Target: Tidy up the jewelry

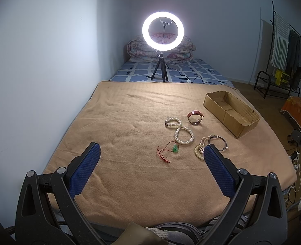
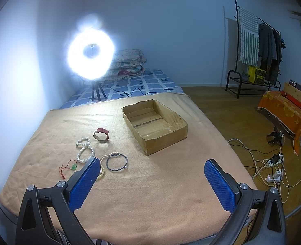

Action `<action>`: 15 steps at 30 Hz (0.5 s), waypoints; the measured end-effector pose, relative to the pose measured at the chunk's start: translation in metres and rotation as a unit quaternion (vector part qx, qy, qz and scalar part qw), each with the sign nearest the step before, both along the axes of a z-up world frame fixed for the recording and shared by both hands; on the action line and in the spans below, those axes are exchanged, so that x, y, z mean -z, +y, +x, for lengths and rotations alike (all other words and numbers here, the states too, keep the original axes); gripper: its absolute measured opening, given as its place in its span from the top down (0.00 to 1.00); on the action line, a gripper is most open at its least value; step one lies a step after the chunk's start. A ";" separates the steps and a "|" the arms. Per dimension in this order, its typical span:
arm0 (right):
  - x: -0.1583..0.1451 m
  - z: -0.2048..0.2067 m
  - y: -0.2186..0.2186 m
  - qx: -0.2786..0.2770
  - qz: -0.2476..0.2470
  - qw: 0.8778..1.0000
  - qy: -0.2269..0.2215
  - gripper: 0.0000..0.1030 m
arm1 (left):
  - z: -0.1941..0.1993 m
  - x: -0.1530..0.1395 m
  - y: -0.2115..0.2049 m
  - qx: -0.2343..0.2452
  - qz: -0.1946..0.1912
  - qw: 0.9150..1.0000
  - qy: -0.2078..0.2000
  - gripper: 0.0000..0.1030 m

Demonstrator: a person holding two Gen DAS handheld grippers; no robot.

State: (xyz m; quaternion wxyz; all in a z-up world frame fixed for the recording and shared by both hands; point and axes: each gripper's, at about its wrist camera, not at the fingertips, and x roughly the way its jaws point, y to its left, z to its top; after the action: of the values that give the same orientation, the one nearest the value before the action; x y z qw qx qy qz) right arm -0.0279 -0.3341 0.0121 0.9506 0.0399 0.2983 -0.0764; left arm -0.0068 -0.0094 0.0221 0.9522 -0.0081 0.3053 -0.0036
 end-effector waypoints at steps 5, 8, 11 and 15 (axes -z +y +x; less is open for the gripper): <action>0.000 0.001 0.001 -0.001 0.000 1.000 0.000 0.00 | 0.001 -0.002 -0.002 0.000 -0.001 1.000 0.000 0.00; 0.000 0.001 0.001 0.000 0.000 1.000 0.000 0.00 | 0.001 -0.003 -0.003 0.000 -0.001 1.000 0.000 0.00; 0.000 0.001 0.001 0.000 0.001 1.000 0.001 0.00 | 0.001 -0.005 -0.004 0.001 -0.001 1.000 0.000 0.00; 0.000 0.002 0.001 -0.001 0.001 1.000 0.001 0.00 | 0.001 -0.005 -0.004 0.001 -0.001 1.000 0.000 0.00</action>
State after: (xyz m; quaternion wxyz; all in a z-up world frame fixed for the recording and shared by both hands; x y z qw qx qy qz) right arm -0.0264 -0.3328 0.0116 0.9501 0.0405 0.2999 -0.0755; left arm -0.0060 -0.0131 0.0270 0.9523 -0.0091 0.3050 -0.0045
